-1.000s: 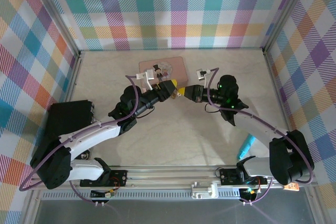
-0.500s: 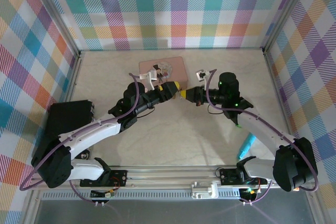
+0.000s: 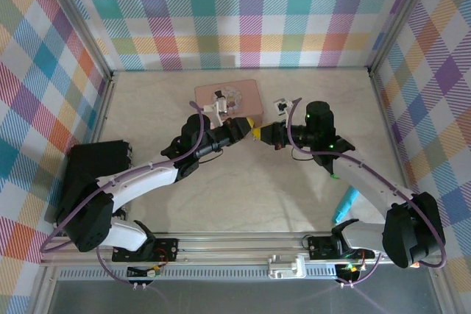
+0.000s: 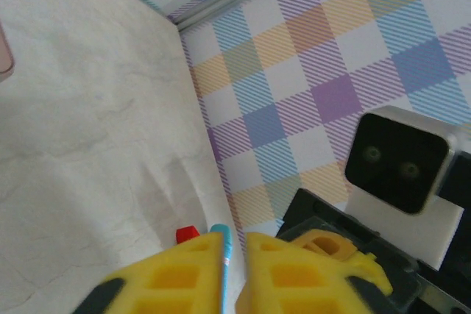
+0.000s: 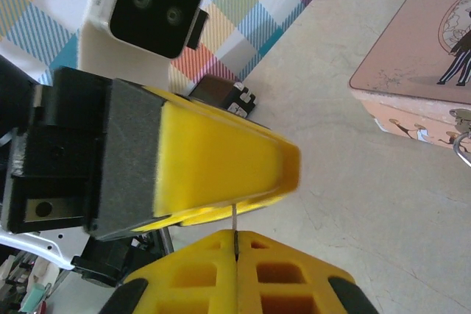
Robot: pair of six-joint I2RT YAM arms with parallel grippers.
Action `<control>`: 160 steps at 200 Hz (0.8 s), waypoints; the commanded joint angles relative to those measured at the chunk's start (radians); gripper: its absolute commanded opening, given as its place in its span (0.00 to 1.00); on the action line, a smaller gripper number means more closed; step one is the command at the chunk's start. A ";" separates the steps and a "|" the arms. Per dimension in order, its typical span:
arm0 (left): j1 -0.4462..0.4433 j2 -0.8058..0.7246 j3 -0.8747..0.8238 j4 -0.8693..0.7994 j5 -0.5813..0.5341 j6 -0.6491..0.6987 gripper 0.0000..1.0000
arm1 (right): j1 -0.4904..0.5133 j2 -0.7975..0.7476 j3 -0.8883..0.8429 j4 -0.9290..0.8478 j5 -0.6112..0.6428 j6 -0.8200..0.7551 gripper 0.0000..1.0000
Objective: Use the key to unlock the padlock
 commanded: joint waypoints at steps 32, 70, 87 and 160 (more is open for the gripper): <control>0.008 0.004 0.030 0.036 0.004 0.010 0.00 | 0.007 -0.003 0.048 -0.006 0.005 -0.018 0.11; 0.010 -0.022 0.039 -0.033 -0.030 0.063 0.00 | 0.007 -0.053 0.047 -0.070 0.079 -0.050 0.41; 0.010 -0.024 0.047 -0.059 -0.038 0.075 0.00 | 0.007 -0.060 0.042 -0.088 0.089 -0.061 0.40; 0.091 -0.102 -0.033 -0.335 -0.281 0.050 0.00 | 0.040 -0.044 0.006 -0.360 0.364 -0.080 0.44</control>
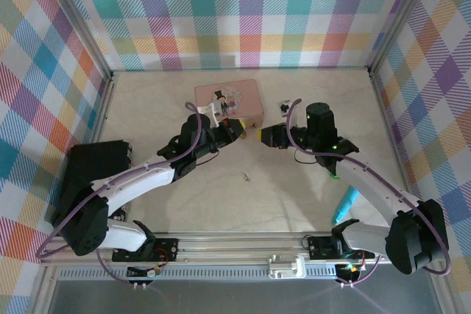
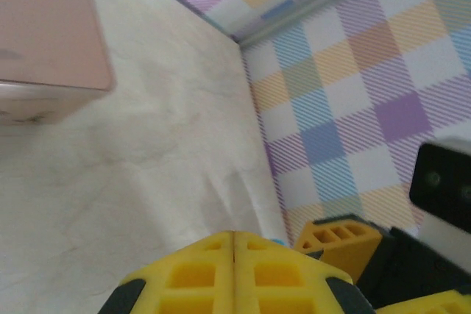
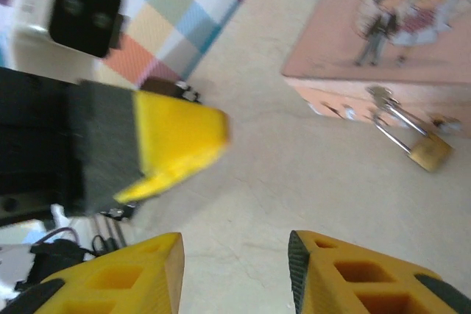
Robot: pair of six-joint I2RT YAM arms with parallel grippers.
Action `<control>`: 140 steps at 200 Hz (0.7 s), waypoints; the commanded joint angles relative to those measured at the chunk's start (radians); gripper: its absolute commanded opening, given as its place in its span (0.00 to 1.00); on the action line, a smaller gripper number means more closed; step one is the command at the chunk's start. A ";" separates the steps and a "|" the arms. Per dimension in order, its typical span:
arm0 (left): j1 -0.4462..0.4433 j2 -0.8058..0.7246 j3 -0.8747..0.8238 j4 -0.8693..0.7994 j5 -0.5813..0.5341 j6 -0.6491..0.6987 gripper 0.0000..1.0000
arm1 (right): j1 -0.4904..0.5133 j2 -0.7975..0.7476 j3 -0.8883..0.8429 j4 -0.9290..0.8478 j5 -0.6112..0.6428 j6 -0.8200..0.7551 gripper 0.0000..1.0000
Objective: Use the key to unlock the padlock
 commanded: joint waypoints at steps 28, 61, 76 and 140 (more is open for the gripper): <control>0.156 -0.079 -0.119 -0.135 -0.125 -0.078 0.00 | 0.137 0.076 0.006 -0.275 0.285 -0.015 0.48; 0.222 -0.095 -0.146 -0.176 -0.104 -0.078 0.03 | 0.304 0.226 0.068 -0.387 0.428 0.033 0.54; 0.240 -0.098 -0.153 -0.173 -0.084 -0.079 0.08 | 0.359 0.307 0.111 -0.434 0.487 0.058 0.54; 0.257 -0.128 -0.202 -0.151 -0.073 -0.102 0.34 | 0.467 0.559 0.312 -0.575 0.681 0.210 0.57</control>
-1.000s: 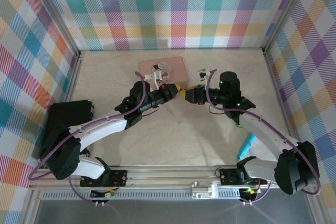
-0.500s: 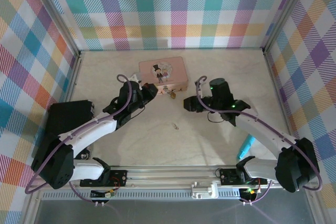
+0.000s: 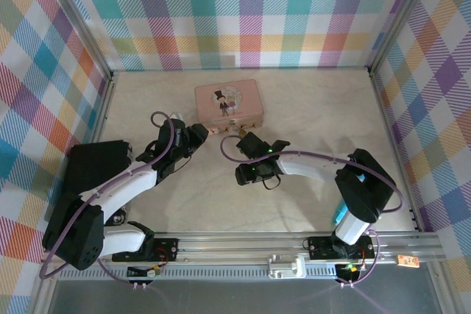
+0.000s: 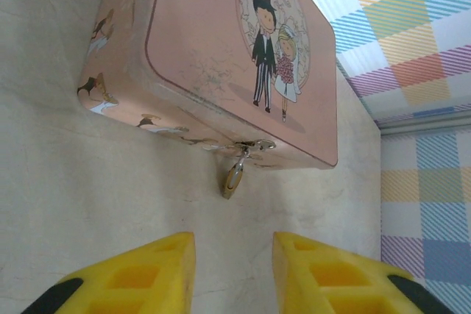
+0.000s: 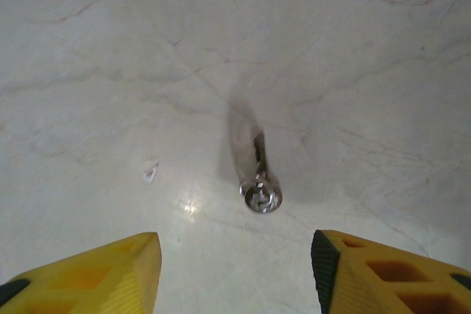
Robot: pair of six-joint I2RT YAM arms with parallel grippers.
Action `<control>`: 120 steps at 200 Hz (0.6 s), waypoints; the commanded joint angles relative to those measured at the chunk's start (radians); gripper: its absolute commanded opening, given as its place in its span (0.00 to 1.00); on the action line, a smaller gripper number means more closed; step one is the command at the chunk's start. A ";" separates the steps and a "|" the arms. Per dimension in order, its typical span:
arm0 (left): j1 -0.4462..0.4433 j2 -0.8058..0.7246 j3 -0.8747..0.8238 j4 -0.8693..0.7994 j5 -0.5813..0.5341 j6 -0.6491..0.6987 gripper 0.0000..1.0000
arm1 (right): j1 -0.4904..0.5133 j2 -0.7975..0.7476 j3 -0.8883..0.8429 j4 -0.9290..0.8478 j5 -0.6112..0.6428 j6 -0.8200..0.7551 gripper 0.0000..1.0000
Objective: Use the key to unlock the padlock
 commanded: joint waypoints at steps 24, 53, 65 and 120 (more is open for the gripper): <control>0.024 -0.035 -0.040 0.022 0.018 -0.016 0.34 | 0.042 0.123 0.131 -0.145 0.147 0.115 0.57; 0.037 -0.043 -0.048 0.026 0.029 -0.018 0.34 | 0.049 0.157 0.147 -0.176 0.148 0.138 0.53; 0.040 -0.049 -0.049 0.028 0.030 -0.017 0.34 | 0.050 0.156 0.136 -0.186 0.153 0.152 0.50; 0.047 -0.053 -0.059 0.040 0.038 -0.023 0.34 | 0.050 0.154 0.104 -0.209 0.177 0.181 0.40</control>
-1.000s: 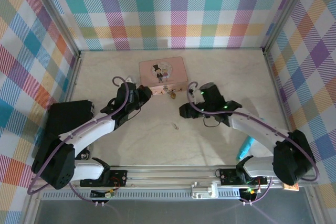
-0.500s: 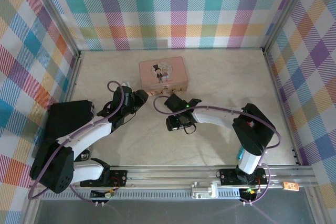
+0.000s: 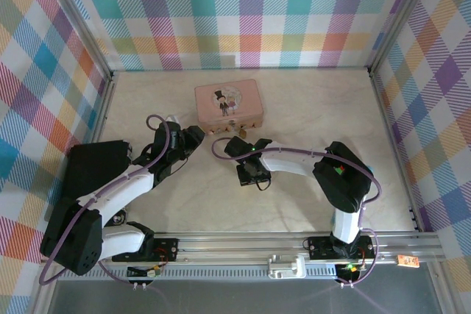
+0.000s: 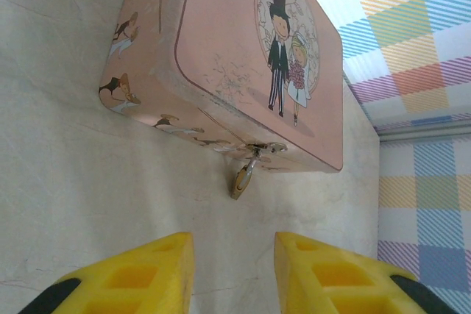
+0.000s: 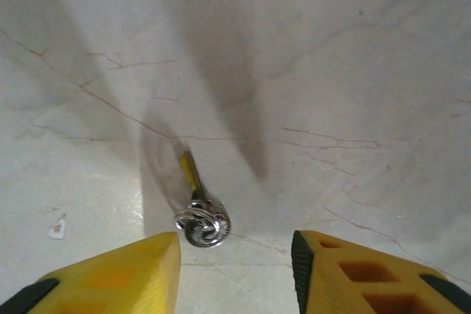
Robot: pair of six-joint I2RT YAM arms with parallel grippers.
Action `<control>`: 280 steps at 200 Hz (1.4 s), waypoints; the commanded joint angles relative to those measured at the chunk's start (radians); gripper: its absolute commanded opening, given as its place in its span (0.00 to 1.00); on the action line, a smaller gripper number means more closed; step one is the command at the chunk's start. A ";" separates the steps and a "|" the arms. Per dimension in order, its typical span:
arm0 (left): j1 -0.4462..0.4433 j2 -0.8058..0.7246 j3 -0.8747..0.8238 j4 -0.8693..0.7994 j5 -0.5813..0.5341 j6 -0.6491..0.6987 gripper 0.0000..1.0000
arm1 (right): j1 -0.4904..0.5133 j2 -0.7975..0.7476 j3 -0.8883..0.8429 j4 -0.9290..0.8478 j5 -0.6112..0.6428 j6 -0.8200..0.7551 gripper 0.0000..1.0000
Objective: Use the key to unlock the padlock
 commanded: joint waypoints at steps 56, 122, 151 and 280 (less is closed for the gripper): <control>0.016 -0.040 -0.018 0.021 0.021 -0.009 0.34 | 0.004 -0.019 -0.011 0.044 -0.055 0.013 0.44; 0.015 -0.063 -0.028 0.008 0.012 -0.011 0.34 | 0.004 0.055 0.041 0.009 0.009 0.063 0.42; 0.015 -0.071 -0.032 0.007 0.009 -0.013 0.34 | 0.004 0.039 0.025 -0.003 0.024 0.067 0.33; 0.015 -0.070 -0.012 0.025 0.050 -0.043 0.34 | -0.026 -0.047 -0.093 0.077 -0.053 0.067 0.02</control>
